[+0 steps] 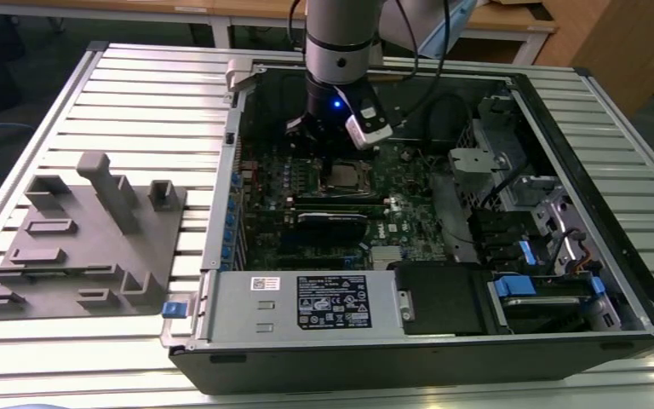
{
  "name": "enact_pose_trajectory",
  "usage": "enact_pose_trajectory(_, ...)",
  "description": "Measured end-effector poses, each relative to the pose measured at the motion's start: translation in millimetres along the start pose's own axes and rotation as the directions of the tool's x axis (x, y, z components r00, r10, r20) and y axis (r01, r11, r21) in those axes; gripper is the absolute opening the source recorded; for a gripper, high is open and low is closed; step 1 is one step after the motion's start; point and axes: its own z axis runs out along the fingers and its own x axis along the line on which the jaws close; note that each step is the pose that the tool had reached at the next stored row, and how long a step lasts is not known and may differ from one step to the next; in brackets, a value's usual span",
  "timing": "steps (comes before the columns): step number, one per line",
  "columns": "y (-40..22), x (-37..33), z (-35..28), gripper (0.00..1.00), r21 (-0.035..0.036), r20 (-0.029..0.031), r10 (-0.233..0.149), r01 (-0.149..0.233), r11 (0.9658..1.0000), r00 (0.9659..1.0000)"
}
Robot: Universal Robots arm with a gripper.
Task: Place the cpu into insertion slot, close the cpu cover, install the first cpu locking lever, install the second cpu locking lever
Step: 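Close the cpu cover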
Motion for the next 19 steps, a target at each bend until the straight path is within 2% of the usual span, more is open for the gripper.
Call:
enact_pose_trajectory(3, 1.6, -0.3, 0.2, 0.11, 0.0000, 0.0000, 0.000, 0.000, 1.0000, 1.0000)
enact_pose_trajectory(19, 1.8, -0.4, 4.0, 0.11, 0.0001, -0.0001, 0.000, 0.000, 1.0000, 1.0000)
